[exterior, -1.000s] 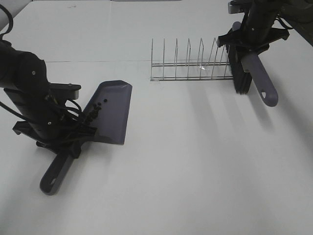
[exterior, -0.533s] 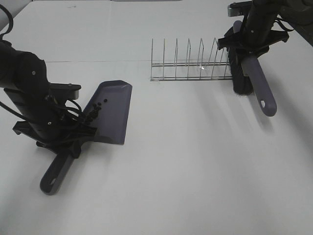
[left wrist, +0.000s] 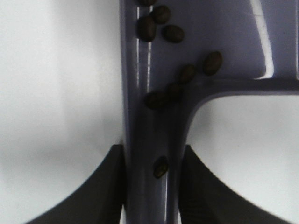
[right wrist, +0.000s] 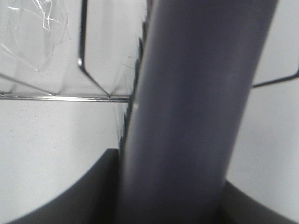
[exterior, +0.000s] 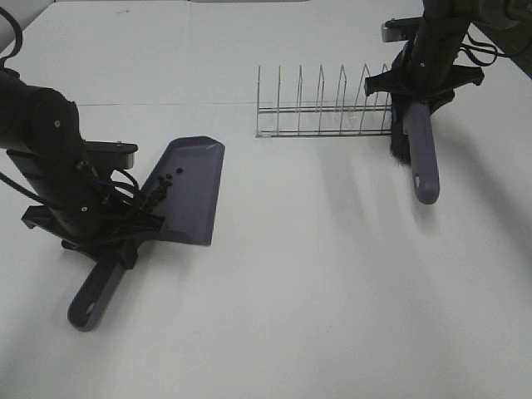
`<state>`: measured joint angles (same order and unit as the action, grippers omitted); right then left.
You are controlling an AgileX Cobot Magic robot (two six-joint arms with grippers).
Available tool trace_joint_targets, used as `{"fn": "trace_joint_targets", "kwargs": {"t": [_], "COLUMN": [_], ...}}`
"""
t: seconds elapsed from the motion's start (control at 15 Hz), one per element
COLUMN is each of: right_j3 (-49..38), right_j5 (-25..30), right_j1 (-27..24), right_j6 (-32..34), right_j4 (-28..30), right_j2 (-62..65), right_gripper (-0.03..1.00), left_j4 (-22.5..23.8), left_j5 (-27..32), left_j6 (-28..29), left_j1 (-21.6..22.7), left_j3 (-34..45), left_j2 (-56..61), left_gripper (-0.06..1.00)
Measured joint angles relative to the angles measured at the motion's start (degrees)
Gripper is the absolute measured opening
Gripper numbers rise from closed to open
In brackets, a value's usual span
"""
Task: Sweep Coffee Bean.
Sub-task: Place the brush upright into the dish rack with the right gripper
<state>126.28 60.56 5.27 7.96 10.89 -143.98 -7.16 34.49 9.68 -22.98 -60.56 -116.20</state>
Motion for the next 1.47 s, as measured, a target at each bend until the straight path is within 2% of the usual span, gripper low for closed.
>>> {"fn": "trace_joint_targets", "kwargs": {"t": [0.07, 0.47, 0.67, 0.8, 1.13, 1.47], "right_j3": [0.52, 11.86, 12.61, 8.08, -10.03, -20.00], "right_j5": [0.63, 9.11, 9.28, 9.22, 9.85, 9.91], "right_j1": [0.06, 0.00, 0.00, 0.17, 0.06, 0.06], "right_j6": [0.17, -1.78, -4.81, -4.93, -4.41, -4.18], "right_j4": [1.15, 1.83, -3.21, -3.78, -1.38, -1.38], "right_j2": [0.00, -0.11, 1.49, 3.72, 11.46, 16.39], "right_gripper": [0.26, 0.26, 0.26, 0.26, 0.26, 0.26], "left_j4": [0.00, 0.00, 0.00, 0.00, 0.00, 0.00], "left_j5": [0.00, 0.00, 0.06, 0.06, 0.06, 0.06], "left_j6": [0.00, 0.00, -0.06, 0.00, 0.00, 0.00], "left_j1": [0.00, 0.00, 0.00, 0.00, 0.00, 0.00], "left_j3": [0.00, 0.00, 0.00, 0.00, 0.00, 0.00], "left_j2": [0.00, 0.00, 0.00, 0.00, 0.00, 0.00], "left_gripper": [0.27, 0.27, 0.27, 0.27, 0.27, 0.27]}}
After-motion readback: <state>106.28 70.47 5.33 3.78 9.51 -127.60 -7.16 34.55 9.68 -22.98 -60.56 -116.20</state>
